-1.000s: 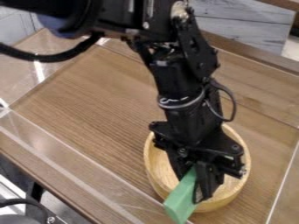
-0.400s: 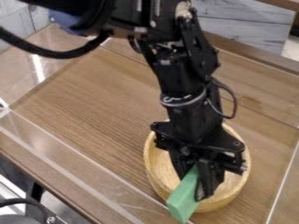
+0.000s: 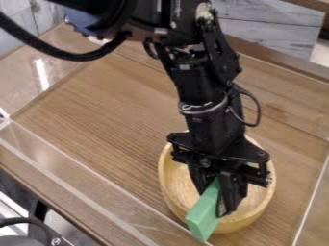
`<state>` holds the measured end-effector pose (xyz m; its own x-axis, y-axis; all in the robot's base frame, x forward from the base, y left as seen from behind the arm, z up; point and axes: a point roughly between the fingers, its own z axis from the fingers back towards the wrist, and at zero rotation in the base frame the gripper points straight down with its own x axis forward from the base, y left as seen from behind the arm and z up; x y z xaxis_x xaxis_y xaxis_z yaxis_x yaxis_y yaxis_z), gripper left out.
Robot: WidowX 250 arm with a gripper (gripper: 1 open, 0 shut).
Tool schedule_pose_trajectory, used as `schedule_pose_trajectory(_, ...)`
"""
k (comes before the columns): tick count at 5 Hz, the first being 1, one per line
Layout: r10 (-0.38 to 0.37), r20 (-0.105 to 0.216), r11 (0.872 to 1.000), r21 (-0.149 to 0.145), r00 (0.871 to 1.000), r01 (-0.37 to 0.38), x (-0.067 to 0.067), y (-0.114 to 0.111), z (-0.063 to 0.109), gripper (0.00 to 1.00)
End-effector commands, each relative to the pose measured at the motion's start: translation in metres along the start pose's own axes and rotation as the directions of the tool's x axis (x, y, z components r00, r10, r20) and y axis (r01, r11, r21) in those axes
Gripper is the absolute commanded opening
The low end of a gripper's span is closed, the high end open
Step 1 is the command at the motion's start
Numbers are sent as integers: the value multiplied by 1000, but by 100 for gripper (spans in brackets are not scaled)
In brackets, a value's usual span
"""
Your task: Put the green block in the brown bowl
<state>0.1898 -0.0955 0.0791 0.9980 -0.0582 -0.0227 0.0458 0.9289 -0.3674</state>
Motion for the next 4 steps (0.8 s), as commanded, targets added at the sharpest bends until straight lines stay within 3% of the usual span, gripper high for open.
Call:
schedule_pose_trajectory(1, -19, 46, 1000, -14, 999, 20, 15, -5, 10, 0)
schedule_pose_trajectory(4, -12, 26, 1000, -24, 1000, 13, 17, -3, 8, 0)
